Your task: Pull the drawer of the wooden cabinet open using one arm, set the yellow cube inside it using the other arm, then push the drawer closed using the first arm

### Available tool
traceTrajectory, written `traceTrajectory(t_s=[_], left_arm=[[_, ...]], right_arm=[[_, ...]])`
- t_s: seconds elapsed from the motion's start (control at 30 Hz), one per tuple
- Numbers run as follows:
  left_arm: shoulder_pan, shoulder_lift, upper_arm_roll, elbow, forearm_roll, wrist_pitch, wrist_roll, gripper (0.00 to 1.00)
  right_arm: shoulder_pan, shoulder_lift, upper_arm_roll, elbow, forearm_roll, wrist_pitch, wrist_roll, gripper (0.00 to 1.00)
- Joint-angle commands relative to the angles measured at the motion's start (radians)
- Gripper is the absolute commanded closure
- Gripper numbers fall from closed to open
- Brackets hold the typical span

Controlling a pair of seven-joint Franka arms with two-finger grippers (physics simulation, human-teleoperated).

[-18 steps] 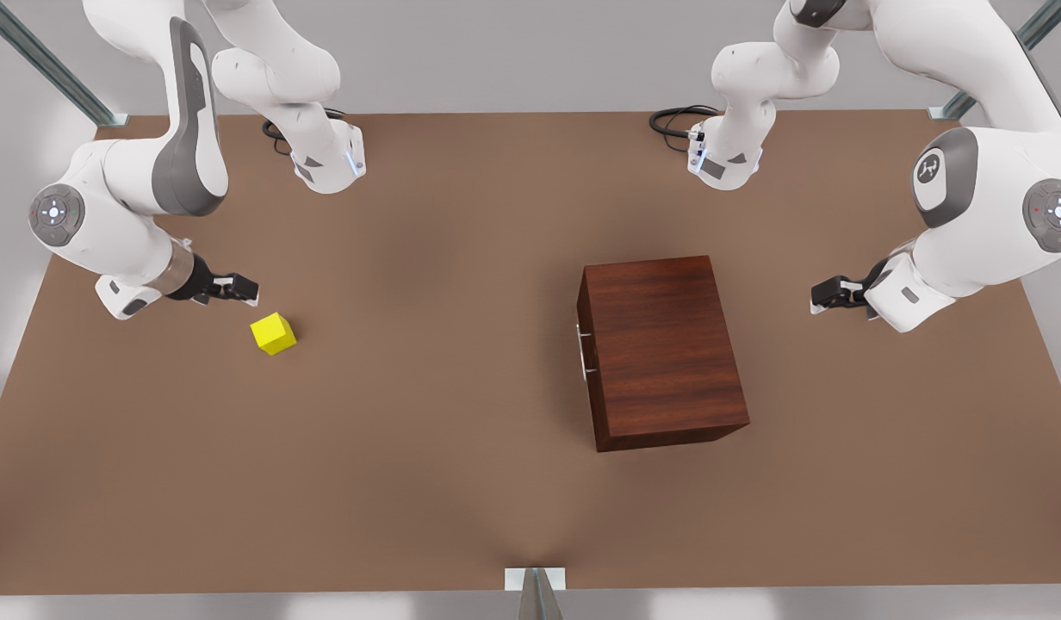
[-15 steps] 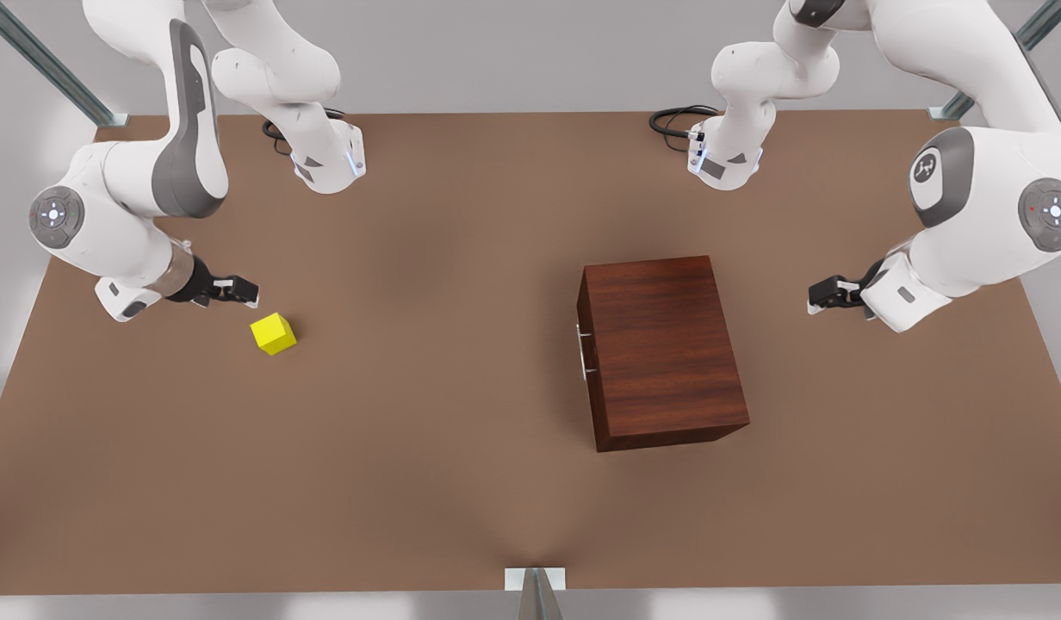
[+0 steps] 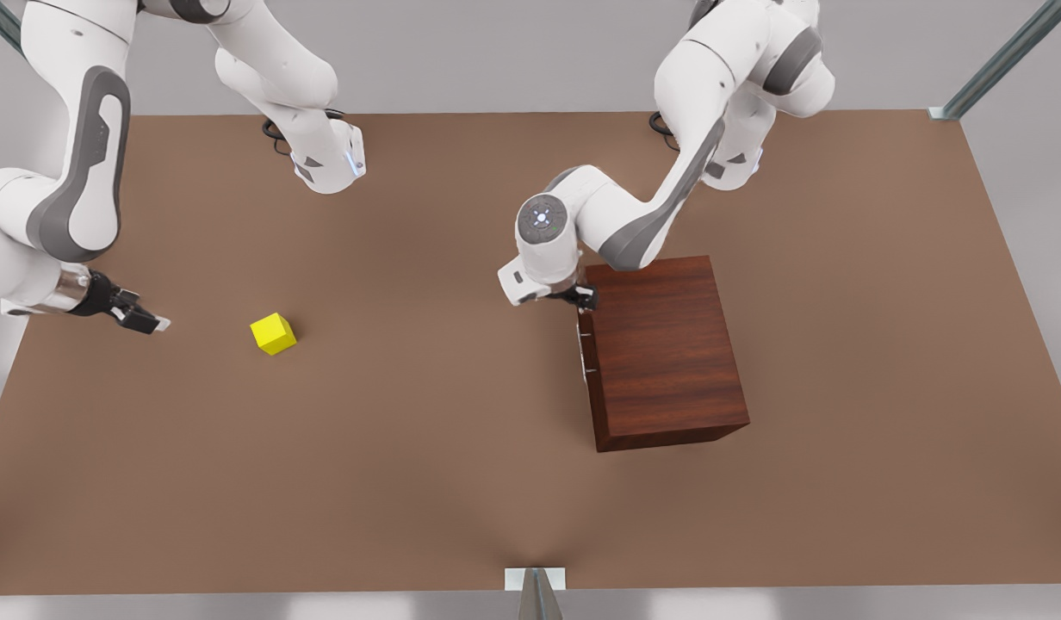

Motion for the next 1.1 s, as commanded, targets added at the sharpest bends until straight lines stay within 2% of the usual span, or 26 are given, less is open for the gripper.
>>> traceTrajectory(t_s=[0.0,0.13,0.3,0.43,0.57,1.07], left_arm=[[-0.022,0.044,0.001,0.051,0.056,0.197,-0.723,0.00],[-0.019,0.139,0.035,0.180,0.113,0.126,-0.709,0.00],[-0.015,0.167,0.105,0.172,0.161,0.074,-0.446,0.00],[-0.019,0.179,0.104,0.177,0.175,0.050,-0.451,0.00],[-0.022,0.198,0.104,0.175,0.230,-0.007,-0.460,0.00],[-0.073,0.250,0.102,0.166,0.306,-0.007,-0.585,0.00]], right_arm=[[0.051,0.000,0.007,-0.023,0.012,0.097,0.313,0.00],[0.061,-0.003,0.012,-0.143,0.009,0.257,0.433,0.00],[0.073,-0.003,0.015,-0.233,0.001,0.350,0.522,0.00],[0.074,0.003,0.012,-0.319,0.003,0.473,0.591,0.00],[0.078,0.020,0.013,-0.367,0.003,0.525,0.591,0.00],[0.094,0.106,0.013,-0.445,0.001,0.628,0.587,0.00]])
